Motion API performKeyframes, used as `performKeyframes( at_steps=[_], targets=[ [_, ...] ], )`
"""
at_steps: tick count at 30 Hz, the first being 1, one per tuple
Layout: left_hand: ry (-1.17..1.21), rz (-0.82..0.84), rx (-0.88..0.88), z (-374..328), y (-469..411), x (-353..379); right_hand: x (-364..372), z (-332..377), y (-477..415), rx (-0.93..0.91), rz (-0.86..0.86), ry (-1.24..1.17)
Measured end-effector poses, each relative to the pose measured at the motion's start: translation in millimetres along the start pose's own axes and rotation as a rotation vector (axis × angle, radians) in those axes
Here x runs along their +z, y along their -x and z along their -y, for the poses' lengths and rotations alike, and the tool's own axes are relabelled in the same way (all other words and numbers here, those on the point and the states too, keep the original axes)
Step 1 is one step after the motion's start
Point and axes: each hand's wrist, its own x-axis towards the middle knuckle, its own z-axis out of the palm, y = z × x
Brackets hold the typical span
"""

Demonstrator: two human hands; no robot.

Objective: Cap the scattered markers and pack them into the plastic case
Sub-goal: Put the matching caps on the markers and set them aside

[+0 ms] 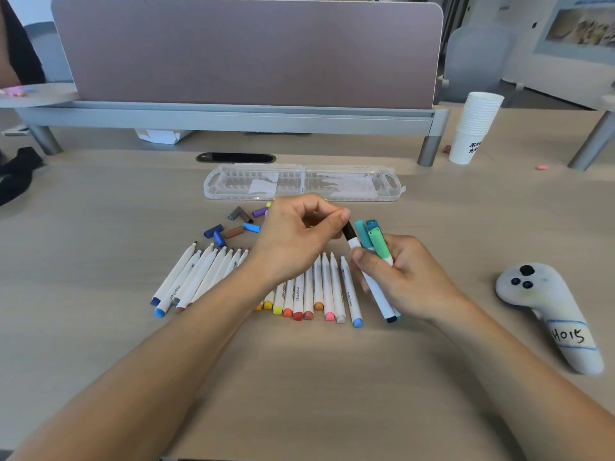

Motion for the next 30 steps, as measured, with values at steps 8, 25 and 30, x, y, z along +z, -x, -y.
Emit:
performKeyframes(
  at_steps=[8,25,30],
  targets=[
    [0.056,0.019,0.101,-0.9,3.9,-4.8,4.0,-8.7,-5.8,-0.066,-0.158,-0.141],
    [-0.282,0.216,0.178,13.4,1.0,8.0,-1.8,-28.2,-24.7,0.003,0.036,0.397],
    [-0.113,0.119,-0.026,16.1,-16.7,16.9,-24.7,-26.5,-35.5,-0.034,0.067,0.515]
  ],
)
